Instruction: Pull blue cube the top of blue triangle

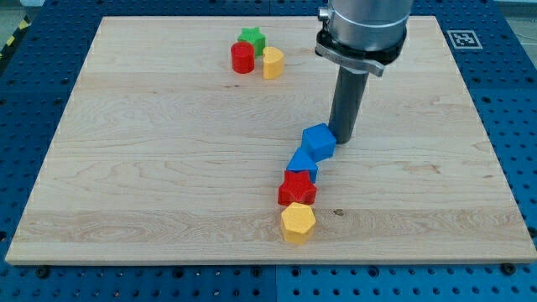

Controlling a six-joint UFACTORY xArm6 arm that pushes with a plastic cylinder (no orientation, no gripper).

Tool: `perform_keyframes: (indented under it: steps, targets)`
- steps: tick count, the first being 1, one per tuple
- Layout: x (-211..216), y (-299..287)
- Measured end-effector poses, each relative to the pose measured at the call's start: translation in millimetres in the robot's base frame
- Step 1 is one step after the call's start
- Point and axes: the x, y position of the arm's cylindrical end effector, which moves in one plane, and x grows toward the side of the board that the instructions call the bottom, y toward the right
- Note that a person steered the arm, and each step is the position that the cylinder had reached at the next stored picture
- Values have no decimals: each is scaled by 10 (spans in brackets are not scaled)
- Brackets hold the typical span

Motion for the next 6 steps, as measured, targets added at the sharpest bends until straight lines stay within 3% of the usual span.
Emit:
perform_keyframes:
  steps: [3, 4, 5, 6]
  targets:
    - [71, 225]
    - [312, 284]
    - [418, 163]
    - [227, -139]
